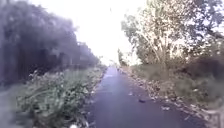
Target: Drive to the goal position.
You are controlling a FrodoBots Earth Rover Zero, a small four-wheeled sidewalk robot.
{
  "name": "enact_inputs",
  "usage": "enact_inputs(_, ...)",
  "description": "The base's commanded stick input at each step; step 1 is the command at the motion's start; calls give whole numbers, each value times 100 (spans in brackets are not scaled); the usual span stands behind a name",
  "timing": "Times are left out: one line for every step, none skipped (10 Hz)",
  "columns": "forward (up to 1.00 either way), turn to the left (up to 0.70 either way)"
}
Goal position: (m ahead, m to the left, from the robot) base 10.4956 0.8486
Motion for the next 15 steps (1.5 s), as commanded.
enact_inputs(70, 0)
enact_inputs(70, 0)
enact_inputs(70, 0)
enact_inputs(70, 0)
enact_inputs(70, 0)
enact_inputs(70, 0)
enact_inputs(70, 0)
enact_inputs(70, 0)
enact_inputs(70, 0)
enact_inputs(70, 0)
enact_inputs(70, 0)
enact_inputs(70, 0)
enact_inputs(70, 0)
enact_inputs(70, 0)
enact_inputs(70, 0)
